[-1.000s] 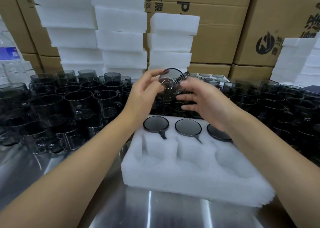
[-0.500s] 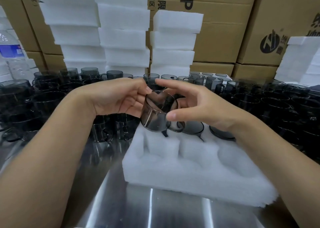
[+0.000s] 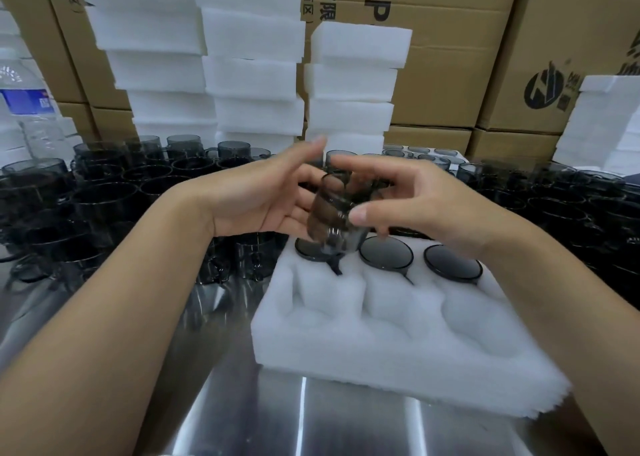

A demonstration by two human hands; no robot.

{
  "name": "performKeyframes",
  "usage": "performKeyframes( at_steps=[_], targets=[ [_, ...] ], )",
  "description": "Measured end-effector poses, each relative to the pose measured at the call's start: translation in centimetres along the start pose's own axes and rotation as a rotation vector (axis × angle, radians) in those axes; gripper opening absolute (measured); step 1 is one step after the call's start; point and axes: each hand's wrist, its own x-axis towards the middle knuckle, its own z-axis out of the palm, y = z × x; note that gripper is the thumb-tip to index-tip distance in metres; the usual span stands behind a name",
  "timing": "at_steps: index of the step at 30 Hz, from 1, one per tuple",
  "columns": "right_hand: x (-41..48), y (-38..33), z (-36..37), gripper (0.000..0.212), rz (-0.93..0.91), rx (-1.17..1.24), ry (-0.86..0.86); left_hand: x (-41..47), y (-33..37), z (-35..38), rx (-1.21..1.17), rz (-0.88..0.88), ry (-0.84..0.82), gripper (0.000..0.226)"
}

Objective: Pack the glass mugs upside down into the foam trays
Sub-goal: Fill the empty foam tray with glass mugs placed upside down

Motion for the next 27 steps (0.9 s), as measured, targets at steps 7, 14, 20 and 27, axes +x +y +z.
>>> performKeyframes(
  at_steps=[7, 14, 20, 27],
  targets=[
    [0.7, 0.8, 0.1, 0.058, 0.138, -0.072, 0.364, -0.5, 0.0, -0.3, 0.086, 0.188, 0.1, 0.04],
    [0.2, 0.0, -0.7, 0.055, 0.08, -0.071, 0.306, -0.2, -0.1, -0.3, 0.029, 0.253, 0.188, 0.013],
    [-1.2, -1.9, -0.8, 0.067, 0.074, -0.104, 0.078, -0.8, 0.1, -0.4, 0.028, 0.163, 0.144, 0.013],
    [-2.2, -4.2, 1.1, 0.054, 0.079, -0.271, 0.026, -3.3, 1.3, -1.2, 0.325, -0.151, 0.023, 0.055]
  ],
)
